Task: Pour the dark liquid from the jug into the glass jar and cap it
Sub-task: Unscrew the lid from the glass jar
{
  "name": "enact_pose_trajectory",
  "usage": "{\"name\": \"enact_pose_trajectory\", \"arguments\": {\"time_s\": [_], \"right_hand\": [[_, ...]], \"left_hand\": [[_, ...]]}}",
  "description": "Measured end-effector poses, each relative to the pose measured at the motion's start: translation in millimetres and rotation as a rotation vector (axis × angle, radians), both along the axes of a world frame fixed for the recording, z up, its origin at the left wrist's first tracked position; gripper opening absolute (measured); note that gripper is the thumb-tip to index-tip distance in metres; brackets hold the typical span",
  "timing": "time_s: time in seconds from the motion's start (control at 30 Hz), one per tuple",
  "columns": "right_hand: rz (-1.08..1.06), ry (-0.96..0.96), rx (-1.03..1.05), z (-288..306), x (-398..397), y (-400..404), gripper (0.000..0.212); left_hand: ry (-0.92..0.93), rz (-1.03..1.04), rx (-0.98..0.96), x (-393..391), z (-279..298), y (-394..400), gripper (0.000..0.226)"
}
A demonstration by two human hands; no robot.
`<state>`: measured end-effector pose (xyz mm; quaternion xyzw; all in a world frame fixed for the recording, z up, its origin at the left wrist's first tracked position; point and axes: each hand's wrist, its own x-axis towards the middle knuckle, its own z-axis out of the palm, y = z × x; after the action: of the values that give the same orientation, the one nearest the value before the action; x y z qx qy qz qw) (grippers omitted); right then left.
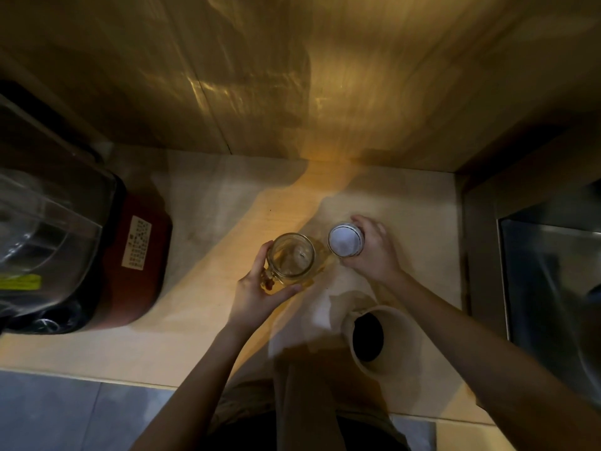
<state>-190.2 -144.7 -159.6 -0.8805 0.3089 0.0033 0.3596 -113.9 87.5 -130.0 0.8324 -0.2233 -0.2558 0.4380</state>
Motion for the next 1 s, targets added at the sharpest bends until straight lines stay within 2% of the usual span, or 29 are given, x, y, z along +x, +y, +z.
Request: {"name": "enact_pose_trajectory", "arguments": {"time_s": [0.13,0.43,0.53,0.63,0.7,0.87,1.0], "right_hand": [[-0.085,0.015,0.006,2,10,3,0.086],[-0.019,0.148,-0.011,10,12,-1,0.097],[-0.094,0.098,0.050,22,5,-2,0.077],[-0.203,-0.027,0.182,42,-11,-1,0.038],[-0.247,-0.138,0.195,59,-24,1,0.018],[-0.353,-0.295,0.267,98,-58,12,0.013],[-0.489,-0.302,0.228,101,-102,37,0.015]], "left_hand": [[0.014,-0.002,-0.006,0,-1,1,0.092],[0.022,-0.010,0.025,0,1,0,0.090],[0.014,-0.044,0.057,1,1,1,0.090],[0.023,-0.060,0.061,1,1,2,0.091],[0.045,-0.063,0.055,1,1,3,0.091],[0.067,-0.033,0.069,-3,6,0,0.092],[0.066,-0.016,0.052,-4,7,0,0.093]]}}
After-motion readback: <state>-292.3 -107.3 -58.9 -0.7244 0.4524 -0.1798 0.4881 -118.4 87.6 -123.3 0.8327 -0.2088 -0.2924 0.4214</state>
